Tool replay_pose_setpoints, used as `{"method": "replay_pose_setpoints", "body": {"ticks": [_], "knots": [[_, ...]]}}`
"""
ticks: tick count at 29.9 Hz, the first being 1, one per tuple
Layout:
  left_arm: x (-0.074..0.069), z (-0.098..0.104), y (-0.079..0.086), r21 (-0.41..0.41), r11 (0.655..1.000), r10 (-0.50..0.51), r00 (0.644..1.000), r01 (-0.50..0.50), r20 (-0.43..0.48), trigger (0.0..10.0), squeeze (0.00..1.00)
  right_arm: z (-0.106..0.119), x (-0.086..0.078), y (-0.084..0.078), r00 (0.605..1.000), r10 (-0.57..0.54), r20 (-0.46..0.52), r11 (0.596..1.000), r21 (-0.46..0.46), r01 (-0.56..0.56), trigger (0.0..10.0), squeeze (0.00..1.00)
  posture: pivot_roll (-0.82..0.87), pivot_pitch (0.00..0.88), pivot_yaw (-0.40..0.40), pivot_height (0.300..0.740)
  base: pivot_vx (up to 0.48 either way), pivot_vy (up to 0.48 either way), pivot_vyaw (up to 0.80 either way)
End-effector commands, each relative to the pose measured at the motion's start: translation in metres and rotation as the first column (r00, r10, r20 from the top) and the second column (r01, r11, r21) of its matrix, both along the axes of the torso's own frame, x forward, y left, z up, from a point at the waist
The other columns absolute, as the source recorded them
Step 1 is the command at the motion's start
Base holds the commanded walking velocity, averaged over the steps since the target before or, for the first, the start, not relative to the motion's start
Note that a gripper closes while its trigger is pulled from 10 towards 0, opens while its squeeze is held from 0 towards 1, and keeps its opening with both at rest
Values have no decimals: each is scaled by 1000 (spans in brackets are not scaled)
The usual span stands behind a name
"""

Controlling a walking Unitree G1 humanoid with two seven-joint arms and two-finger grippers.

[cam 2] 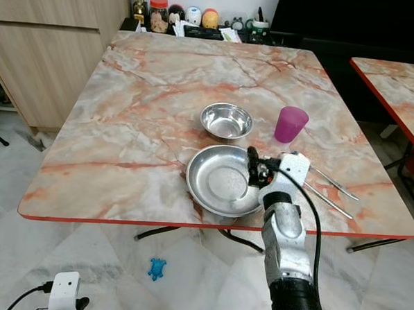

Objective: Setting the table

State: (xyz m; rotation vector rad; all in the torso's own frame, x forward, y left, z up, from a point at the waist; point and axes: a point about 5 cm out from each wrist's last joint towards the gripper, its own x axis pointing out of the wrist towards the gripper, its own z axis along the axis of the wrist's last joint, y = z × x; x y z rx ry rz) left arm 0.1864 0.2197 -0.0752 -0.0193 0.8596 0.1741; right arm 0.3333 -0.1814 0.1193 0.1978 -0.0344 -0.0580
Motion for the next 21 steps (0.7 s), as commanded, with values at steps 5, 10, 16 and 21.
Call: {"method": "replay_pose_setpoints", "body": {"ticks": [5, 10, 16, 21], "knots": [[-6, -4, -2, -7, 1000, 3, 1000, -3, -25, 10000, 0, -16, -3, -20, 991, -71, -117, 978, 185, 92, 10000, 0, 78, 79, -101, 740, 0, 0, 0], [-6, -4, -2, -6, 1000, 3, 1000, -3, -26, 10000, 0, -16, -6, -19, 993, 9, -114, 965, 263, 22, 10000, 0, 77, 79, -102, 740, 0, 0, 0], [-5, -4, -3, -6, 1000, -3, 1000, 2, -23, 10000, 0, -18, -5, -15, 987, 106, -119, 957, 283, -69, 10000, 0, 76, 80, -101, 740, 0, 0, 0], [-5, -4, -3, -5, 1000, -7, 1000, 6, -22, 10000, 0, -19, -6, -13, 982, 134, -132, 956, 278, -93, 10000, 0, 80, 80, -103, 740, 0, 0, 0]]}}
